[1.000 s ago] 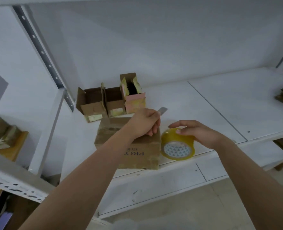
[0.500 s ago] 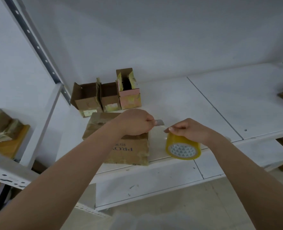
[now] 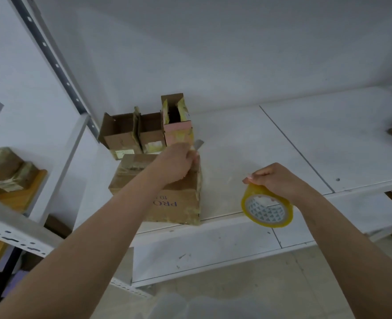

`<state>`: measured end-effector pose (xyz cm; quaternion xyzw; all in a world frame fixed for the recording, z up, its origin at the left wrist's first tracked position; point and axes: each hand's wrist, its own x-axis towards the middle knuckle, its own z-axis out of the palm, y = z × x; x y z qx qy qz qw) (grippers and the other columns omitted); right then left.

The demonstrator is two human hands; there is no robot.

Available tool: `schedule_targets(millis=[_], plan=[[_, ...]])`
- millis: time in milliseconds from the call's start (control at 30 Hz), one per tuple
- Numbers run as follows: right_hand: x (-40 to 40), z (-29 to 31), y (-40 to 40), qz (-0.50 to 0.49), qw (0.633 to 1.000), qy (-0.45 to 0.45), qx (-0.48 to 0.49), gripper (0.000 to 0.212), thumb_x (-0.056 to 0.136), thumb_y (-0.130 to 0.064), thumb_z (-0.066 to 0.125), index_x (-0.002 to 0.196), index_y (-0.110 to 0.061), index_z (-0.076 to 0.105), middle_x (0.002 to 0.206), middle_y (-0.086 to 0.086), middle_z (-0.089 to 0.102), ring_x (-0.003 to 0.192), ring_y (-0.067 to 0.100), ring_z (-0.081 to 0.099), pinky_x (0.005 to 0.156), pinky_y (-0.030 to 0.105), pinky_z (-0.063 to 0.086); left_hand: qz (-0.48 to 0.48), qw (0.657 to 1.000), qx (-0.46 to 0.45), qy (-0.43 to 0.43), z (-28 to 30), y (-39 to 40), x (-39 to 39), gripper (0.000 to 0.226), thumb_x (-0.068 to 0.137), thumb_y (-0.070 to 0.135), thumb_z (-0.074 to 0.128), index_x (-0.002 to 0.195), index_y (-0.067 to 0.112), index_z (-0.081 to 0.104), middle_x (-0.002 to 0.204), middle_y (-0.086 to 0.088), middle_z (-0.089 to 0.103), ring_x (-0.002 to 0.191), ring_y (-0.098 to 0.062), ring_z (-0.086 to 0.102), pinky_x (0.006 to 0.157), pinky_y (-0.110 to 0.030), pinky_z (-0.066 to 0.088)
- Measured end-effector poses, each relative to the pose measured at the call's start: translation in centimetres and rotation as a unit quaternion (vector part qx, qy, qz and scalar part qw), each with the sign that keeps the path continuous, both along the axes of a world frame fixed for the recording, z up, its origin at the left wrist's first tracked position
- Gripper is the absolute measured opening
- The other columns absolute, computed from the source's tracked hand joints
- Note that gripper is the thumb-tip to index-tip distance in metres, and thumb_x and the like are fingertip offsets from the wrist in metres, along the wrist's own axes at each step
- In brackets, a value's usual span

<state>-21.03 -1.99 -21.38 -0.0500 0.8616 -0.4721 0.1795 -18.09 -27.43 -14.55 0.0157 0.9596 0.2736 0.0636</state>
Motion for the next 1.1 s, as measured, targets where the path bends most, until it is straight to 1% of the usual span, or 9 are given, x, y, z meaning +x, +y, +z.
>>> schedule_targets(millis=[100,233,367,467,567,667,800,967,1100], plan=[[0.0,-0.2,-0.8,-0.002,1.000,-0.001,-0.016,0.019,0.093,-0.034,0.063,0.085,-0.028,0.080,0.084,-0.011,0.074,0.073,0.007,0.070,0.065,0.021,0.050,0.075,0.980,-0.170,0.066,-2.0,2.4,0.5,0.044,0.096,0.039,0.053,0.123,0.007,0.043,0.102,-0.007,0.056,0.096,-0.031,0.061,0.065,-0.035,0.040],[-0.3,0.1,-2.2,0.005,0.999,0.024,-0.025,0.020,0.092,-0.036,0.063,0.082,-0.030,0.079,0.079,-0.017,0.073,0.067,-0.002,0.067,0.063,0.018,0.047,0.114,0.953,-0.271,0.073,-3.6,5.0,0.3,0.056,0.091,0.012,0.056,0.140,0.005,0.030,0.124,-0.013,0.052,0.098,-0.035,0.063,0.055,-0.036,0.037],[-0.7,0.1,-2.7,-0.022,0.996,0.078,-0.034,0.020,0.094,-0.039,0.060,0.086,-0.034,0.077,0.091,-0.016,0.072,0.083,0.002,0.067,0.079,0.027,0.052,0.137,0.978,-0.081,0.131,-2.5,2.6,1.0,0.038,0.089,0.026,0.060,0.123,0.017,0.045,0.103,-0.002,0.060,0.086,-0.024,0.064,0.059,-0.031,0.043],[-1.4,0.2,-3.6,-0.093,0.982,0.158,-0.056,0.025,0.093,-0.044,0.059,0.097,-0.027,0.077,0.105,-0.007,0.073,0.102,0.012,0.065,0.095,0.039,0.051,0.208,0.951,0.006,0.228,-2.3,-0.5,3.4,0.034,0.087,0.047,0.063,0.112,0.026,0.054,0.080,0.012,0.055,0.069,-0.001,0.053,0.053,-0.021,0.036],[-2.4,0.6,-5.3,-0.126,0.967,0.210,-0.068,0.036,0.093,-0.047,0.057,0.098,-0.016,0.075,0.101,0.005,0.074,0.097,0.021,0.068,0.091,0.044,0.053,0.289,0.920,0.018,0.263,-3.5,-3.2,5.9,0.052,0.083,0.058,0.062,0.120,0.024,0.055,0.108,0.006,0.058,0.085,-0.011,0.055,0.068,-0.026,0.042],[-3.5,0.8,-7.8,-0.137,0.962,0.222,-0.083,0.034,0.095,-0.047,0.055,0.104,-0.021,0.076,0.104,-0.001,0.074,0.100,0.016,0.067,0.092,0.041,0.053,0.401,0.882,0.048,0.245,-5.5,-5.2,7.9,0.073,0.080,0.064,0.062,0.136,0.021,0.046,0.136,-0.006,0.046,0.109,-0.026,0.057,0.082,-0.038,0.046],[-4.1,-0.5,-10.7,-0.128,0.966,0.212,-0.080,0.035,0.097,-0.044,0.052,0.103,-0.018,0.074,0.104,0.004,0.073,0.099,0.021,0.066,0.089,0.040,0.052,0.495,0.833,0.189,0.161,-7.8,-6.8,9.1,0.092,0.076,0.073,0.058,0.146,0.017,0.036,0.145,-0.005,0.045,0.129,-0.028,0.048,0.104,-0.047,0.043],[-3.6,-2.1,-12.0,-0.105,0.970,0.198,-0.091,0.030,0.100,-0.041,0.049,0.102,-0.025,0.075,0.108,-0.006,0.071,0.105,0.013,0.063,0.084,0.025,0.044,0.458,0.806,0.338,0.162,-9.0,-7.3,8.3,0.050,0.085,0.065,0.055,0.108,0.021,0.061,0.096,0.007,0.066,0.097,-0.019,0.063,0.082,-0.037,0.052],[-3.2,-1.2,-11.2,-0.104,0.970,0.202,-0.089,0.026,0.099,-0.039,0.050,0.084,-0.034,0.071,0.094,-0.012,0.069,0.100,0.012,0.064,0.086,0.028,0.047,0.448,0.800,0.347,0.194,-8.7,-7.7,7.3,0.044,0.089,0.060,0.054,0.107,0.020,0.057,0.093,0.007,0.062,0.092,-0.015,0.061,0.076,-0.032,0.048]])
